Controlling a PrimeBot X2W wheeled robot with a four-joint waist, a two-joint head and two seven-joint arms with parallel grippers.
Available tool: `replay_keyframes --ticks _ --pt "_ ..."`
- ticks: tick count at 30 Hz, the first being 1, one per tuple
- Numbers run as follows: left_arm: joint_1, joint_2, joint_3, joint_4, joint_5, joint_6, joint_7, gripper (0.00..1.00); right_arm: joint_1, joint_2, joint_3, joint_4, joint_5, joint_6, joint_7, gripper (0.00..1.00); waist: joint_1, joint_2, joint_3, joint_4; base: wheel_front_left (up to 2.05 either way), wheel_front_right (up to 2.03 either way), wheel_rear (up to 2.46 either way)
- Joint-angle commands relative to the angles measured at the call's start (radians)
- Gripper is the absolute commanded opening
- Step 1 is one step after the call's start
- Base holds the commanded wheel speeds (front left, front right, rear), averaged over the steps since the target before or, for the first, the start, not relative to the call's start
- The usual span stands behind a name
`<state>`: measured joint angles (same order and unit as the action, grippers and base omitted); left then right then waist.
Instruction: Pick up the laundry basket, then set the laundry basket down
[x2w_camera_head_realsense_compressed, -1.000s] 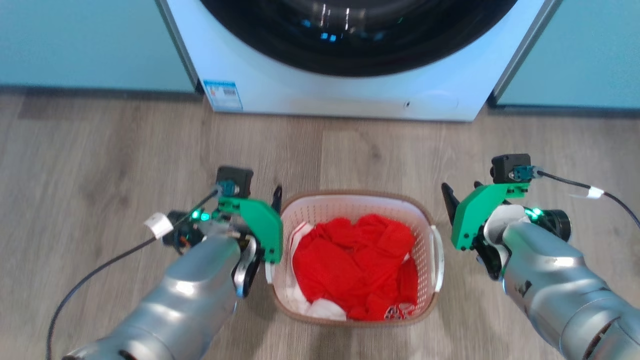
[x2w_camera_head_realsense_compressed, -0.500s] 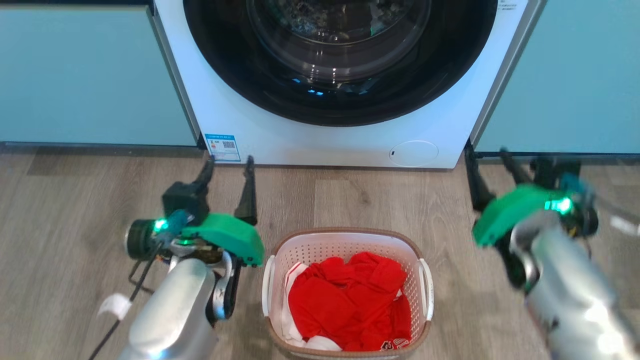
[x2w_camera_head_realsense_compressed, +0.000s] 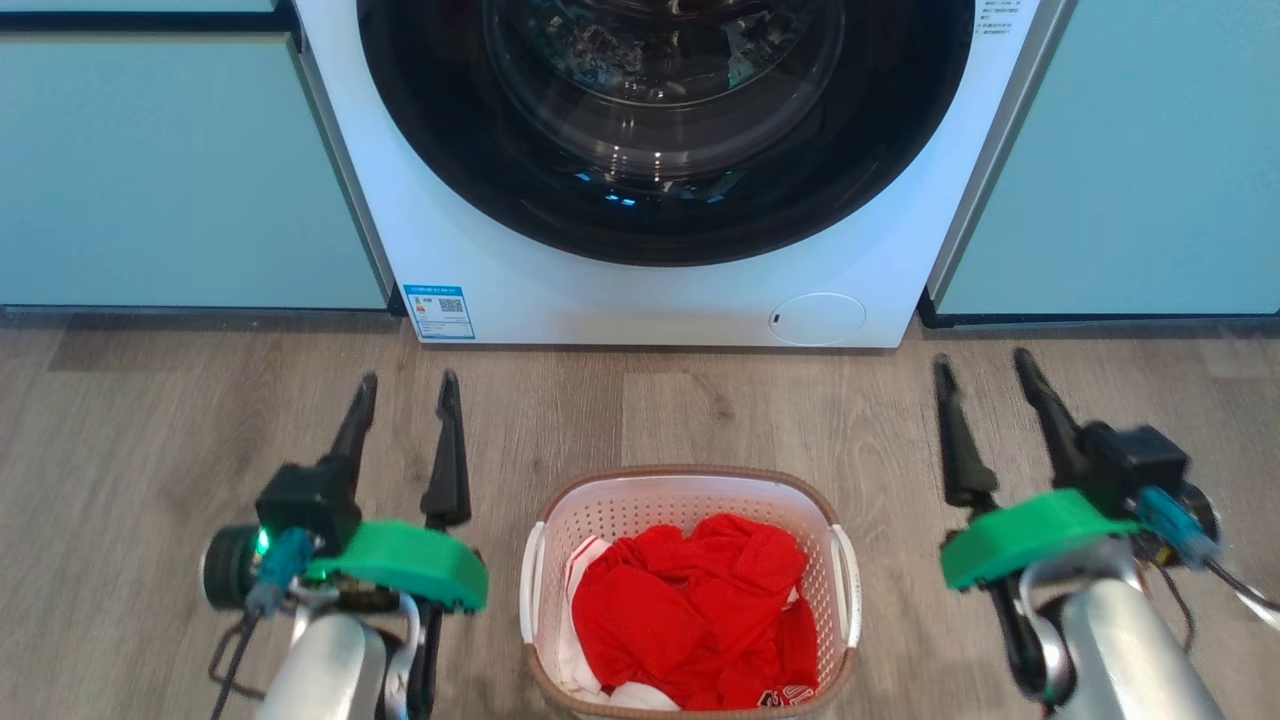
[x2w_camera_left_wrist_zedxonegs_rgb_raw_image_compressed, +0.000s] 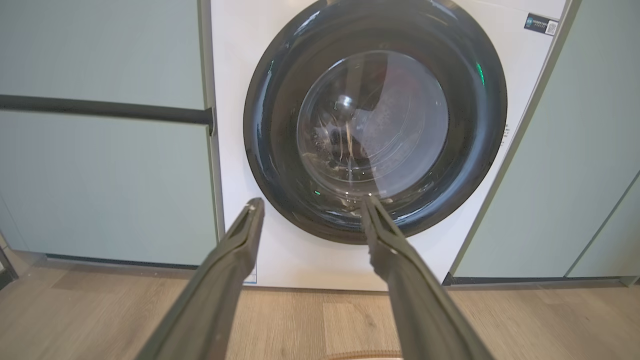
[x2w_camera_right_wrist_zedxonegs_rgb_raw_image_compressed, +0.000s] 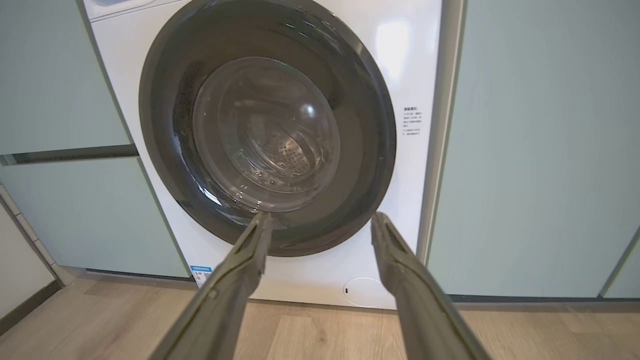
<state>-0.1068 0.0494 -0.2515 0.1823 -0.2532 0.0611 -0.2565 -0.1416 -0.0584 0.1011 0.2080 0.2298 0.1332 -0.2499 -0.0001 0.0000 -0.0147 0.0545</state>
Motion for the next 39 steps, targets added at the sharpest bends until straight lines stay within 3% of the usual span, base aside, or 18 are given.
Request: replay_keyframes --ticks 1,10,23,39 --pt "-0.029 0.001 0.027 -0.029 -0.005 -0.003 -0.005 1.0 -0.006 0.006 0.001 -0.056 -0.011 -0.002 -0.012 1.0 0.0001 0.0 0.0 0.0 0.0 0.0 0.0" --pt "0.018 0.001 0.001 -0.032 -0.033 -0.048 -0.005 1.0 0.09 0.008 -0.017 -0.09 -0.079 -0.002 -0.012 1.0 0.0001 0.0 -0.005 0.006 0.0 0.0 0.0" --pt "0.031 0.001 -0.005 0.006 0.073 0.007 -0.005 1.0 0.129 0.008 -0.052 -0.104 -0.036 -0.002 -0.012 1.0 0.0001 0.0 -0.008 -0.004 0.0 0.0 0.0" --pt "0.05 0.001 0.007 0.02 0.071 -0.001 -0.005 1.0 0.132 0.008 -0.044 -0.096 -0.029 -0.002 -0.012 1.0 0.0001 0.0 -0.01 -0.004 0.0 0.0 0.0"
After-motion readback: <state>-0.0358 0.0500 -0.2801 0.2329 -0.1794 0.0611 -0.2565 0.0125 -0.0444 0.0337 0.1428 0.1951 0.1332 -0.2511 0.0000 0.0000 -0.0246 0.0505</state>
